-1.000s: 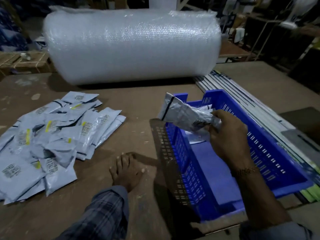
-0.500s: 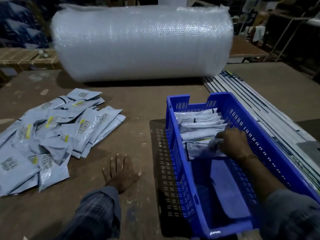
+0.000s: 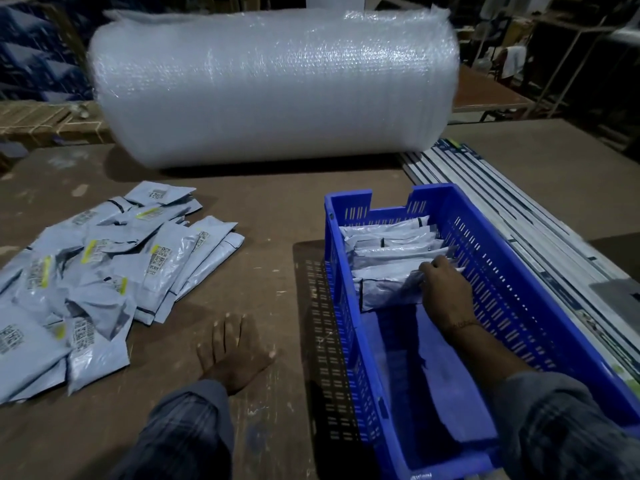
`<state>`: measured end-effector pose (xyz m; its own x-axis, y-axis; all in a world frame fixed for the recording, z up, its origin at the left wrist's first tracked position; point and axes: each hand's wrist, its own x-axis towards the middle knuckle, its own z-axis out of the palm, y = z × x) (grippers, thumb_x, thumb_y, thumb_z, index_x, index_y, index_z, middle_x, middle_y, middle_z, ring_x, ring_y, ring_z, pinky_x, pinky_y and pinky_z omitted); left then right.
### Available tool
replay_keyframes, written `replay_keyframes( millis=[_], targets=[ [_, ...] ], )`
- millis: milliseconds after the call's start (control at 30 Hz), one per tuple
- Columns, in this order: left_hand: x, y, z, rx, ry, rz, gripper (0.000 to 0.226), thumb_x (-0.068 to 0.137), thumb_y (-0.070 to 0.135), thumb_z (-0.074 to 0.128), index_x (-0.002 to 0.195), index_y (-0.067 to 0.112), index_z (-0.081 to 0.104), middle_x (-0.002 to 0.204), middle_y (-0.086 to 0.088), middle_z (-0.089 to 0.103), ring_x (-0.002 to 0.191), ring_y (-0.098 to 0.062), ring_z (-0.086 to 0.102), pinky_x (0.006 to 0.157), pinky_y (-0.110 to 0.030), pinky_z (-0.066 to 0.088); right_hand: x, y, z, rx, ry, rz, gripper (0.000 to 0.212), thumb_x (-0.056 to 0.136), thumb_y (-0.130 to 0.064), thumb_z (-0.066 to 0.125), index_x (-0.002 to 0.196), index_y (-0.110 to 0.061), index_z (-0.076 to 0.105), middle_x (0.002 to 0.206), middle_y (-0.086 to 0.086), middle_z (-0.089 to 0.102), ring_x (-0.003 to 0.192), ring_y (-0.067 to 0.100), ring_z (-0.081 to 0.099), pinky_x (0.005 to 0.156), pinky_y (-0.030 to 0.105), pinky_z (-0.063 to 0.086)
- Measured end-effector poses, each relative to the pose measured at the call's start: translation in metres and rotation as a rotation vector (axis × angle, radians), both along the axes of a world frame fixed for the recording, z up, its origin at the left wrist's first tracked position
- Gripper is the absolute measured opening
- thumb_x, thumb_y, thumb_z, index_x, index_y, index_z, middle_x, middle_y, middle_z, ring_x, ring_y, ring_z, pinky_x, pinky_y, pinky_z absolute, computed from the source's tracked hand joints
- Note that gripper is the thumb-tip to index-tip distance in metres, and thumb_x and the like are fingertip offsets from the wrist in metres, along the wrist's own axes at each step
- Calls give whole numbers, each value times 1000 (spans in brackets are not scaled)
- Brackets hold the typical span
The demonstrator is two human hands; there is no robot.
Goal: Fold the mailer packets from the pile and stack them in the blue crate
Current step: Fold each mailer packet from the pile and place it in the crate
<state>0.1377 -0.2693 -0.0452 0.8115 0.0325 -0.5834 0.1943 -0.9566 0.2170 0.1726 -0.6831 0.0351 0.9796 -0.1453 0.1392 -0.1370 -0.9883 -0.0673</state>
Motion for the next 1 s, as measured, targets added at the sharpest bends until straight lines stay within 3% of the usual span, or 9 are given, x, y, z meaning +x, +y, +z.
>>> replay_keyframes(
  millis=[133, 433, 600, 733, 800, 867, 1000],
  targets=[
    [-1, 9, -10, -37, -9, -6, 116, 81, 99, 30, 155, 41, -38, 156, 4, -56, 147, -27, -49, 120, -63, -23, 0, -4, -4, 102, -37, -9, 23, 80, 15, 63, 89, -5, 56, 104, 22, 55, 77, 47, 63, 54, 48, 53],
    [-1, 1, -2, -22, -41, 13, 111, 89, 92, 34, 161, 37, -29, 164, 2, -46, 153, -29, -40, 123, -64, -16, -2, 1, -1, 127, -98, -26, 32, 80, 17, 63, 102, -4, 55, 116, 22, 53, 83, 48, 64, 58, 51, 54],
    [-7, 2, -9, -46, -146, 22, 108, 87, 93, 32, 164, 38, -20, 170, 2, -35, 156, -26, -33, 124, -61, -15, -4, 4, 6, 7, -51, -71, 42, 76, 8, 72, 113, -6, 57, 122, 20, 52, 80, 47, 65, 55, 52, 57],
    [-25, 25, -37, -38, -387, -50, 97, 89, 93, 12, 166, 40, -10, 176, 7, -19, 161, -19, -19, 128, -57, -6, -6, 21, 26, -31, -74, -91, 36, 78, 1, 75, 109, -6, 60, 122, 19, 52, 86, 45, 65, 57, 50, 58],
    [-35, 44, -44, -40, -456, -112, 92, 92, 87, 3, 168, 37, -3, 178, 6, -9, 163, -18, -11, 130, -49, -1, -7, 39, 42, -17, -107, -74, 33, 81, -6, 77, 111, -6, 63, 123, 18, 55, 91, 44, 65, 62, 50, 59],
    [-43, 66, -49, -78, -490, -156, 88, 94, 84, 3, 168, 37, -1, 177, 9, -11, 163, -15, -11, 130, -42, -1, -9, 66, 62, 37, -171, -19, 29, 87, -14, 76, 113, -6, 68, 121, 17, 59, 94, 42, 65, 67, 50, 59],
    [-54, 111, -60, -47, -545, -212, 82, 100, 78, 4, 169, 35, 2, 176, 6, -11, 163, -17, -7, 129, -37, 2, -14, 136, 102, 151, -289, 98, 27, 95, -26, 71, 118, -12, 70, 118, 11, 64, 97, 30, 65, 74, 39, 55]
  ],
)
